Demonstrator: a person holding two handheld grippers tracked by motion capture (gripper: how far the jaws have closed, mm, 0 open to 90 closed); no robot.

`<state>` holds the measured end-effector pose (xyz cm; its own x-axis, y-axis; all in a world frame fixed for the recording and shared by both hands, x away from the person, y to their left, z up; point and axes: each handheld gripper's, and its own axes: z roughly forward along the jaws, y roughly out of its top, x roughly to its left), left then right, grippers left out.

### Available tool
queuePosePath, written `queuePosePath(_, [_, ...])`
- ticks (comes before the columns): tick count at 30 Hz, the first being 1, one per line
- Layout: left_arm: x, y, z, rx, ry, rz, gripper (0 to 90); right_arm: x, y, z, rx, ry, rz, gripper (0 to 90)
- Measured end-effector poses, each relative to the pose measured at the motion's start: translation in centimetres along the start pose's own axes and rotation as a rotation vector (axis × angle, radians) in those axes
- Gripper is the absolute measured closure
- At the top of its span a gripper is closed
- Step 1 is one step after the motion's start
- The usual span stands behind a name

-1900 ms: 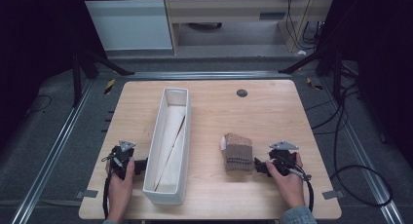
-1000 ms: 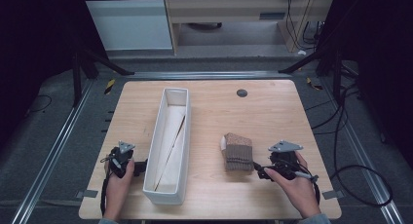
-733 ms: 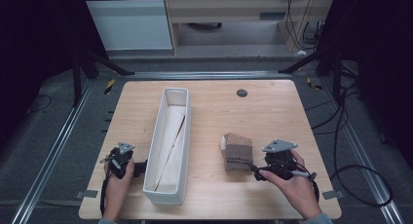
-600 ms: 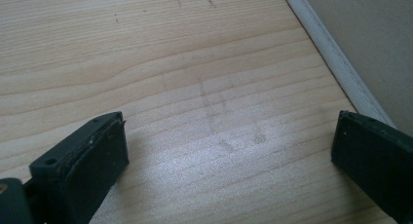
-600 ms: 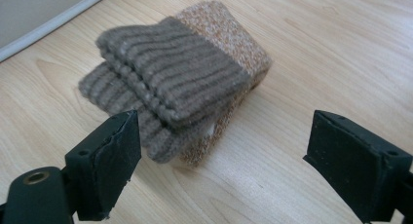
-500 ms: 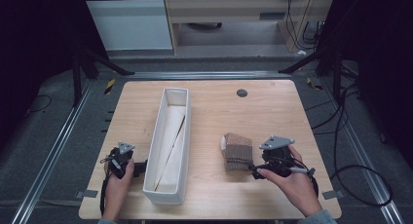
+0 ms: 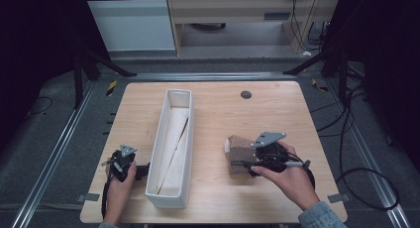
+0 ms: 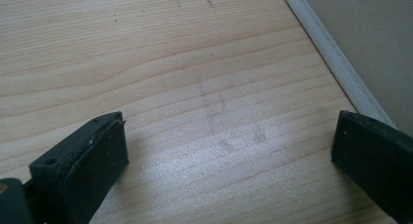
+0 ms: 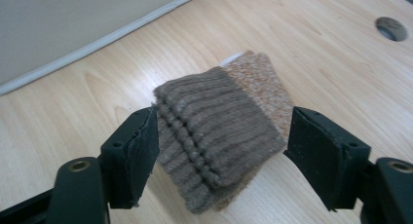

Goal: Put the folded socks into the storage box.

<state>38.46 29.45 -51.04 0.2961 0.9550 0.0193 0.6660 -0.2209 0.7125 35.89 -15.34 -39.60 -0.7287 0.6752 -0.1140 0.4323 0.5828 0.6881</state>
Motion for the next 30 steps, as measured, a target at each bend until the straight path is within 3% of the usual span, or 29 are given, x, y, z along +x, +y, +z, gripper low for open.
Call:
queuePosePath(4, [0.0,0.0,0.0,0.0,0.0,0.001,0.0,0.4,0.4,0.7,0.031,0.034,-0.057,29.2])
queuePosePath(7, [0.0,0.0,0.0,0.001,-0.001,0.001,0.0,0.7,0.5,1.6,0.075,0.08,-0.083,22.2])
queuePosePath(13, [0.0,0.0,0.0,0.003,-0.002,0.004,0.0,0.9,0.6,2.6,0.097,0.098,-0.134,13.8])
queuePosePath(23, [0.0,0.0,0.0,0.003,-0.002,0.004,0.0,1.2,0.7,4.0,0.148,0.126,-0.229,14.7])
queuePosePath(30, [0.0,0.0,0.0,0.003,-0.001,0.004,0.0,1.1,0.8,4.2,0.154,0.135,-0.251,15.1])
